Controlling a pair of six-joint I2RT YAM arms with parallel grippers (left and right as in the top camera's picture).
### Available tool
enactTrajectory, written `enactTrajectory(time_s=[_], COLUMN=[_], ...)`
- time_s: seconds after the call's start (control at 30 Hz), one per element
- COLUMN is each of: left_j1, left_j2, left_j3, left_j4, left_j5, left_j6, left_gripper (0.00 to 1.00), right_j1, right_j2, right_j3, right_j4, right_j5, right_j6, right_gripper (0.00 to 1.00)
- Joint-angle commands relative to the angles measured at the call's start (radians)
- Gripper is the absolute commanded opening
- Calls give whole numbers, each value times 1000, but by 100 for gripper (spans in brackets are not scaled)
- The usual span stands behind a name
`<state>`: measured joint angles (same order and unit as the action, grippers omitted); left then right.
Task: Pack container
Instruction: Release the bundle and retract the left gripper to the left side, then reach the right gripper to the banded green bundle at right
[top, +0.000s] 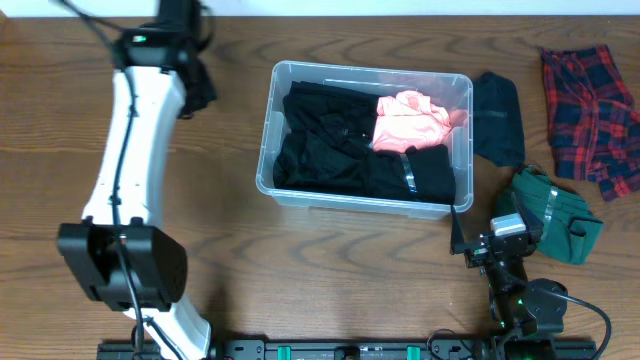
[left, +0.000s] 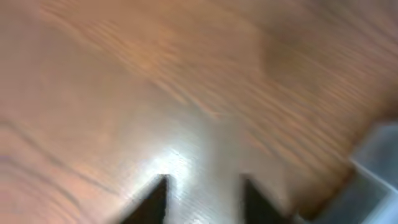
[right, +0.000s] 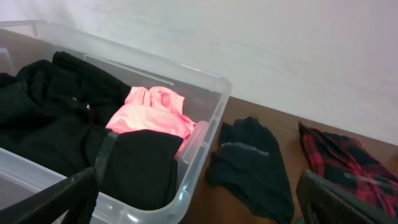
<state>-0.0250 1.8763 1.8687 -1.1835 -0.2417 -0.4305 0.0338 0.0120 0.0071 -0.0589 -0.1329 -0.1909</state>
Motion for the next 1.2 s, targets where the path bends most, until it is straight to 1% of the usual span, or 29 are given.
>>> enactTrajectory(time_s=[0.0,0.03,0.1,0.33,0.67,0.8,0.87,0.97,1.07,1.17], left_j1=[66,82,110,159,159,159,159,159,159,159], left_j2=[6,6,6,6,6,6,6,6,6,6], left_j3=[-16,-16,-16,-16,-16,-16,-16,-16,-16,-16], left_j4=[-10,-14,-19,-18,-18,-18,-18,-18,-18,-18], left_j5=[-2,-2,-2,-2,-2,-2,-2,-2,-2,-2], left_j6=[-17,-16,-16,-16,-16,-16,-16,-16,-16,-16], left_gripper=[78,87,98,98,98,98,98,98,98,98], right_j1=[8,8,8,8,8,8,8,6,6,6], right_j2=[-5,-5,-5,-5,-5,-5,-5,-3,29,131], right_j3=[-2,-2,-2,-2,-2,0,22,140,306,490], right_j4=[-4,-4,-4,-4,-4,34,41,-40,-179,-390], right_j5=[6,6,6,6,13,-56,-58,-11,42,92], right_j6=[11,11,11,11,11,82,95,169,209,297], right_gripper=[99,99,99,99,99,99,99,99,99,99])
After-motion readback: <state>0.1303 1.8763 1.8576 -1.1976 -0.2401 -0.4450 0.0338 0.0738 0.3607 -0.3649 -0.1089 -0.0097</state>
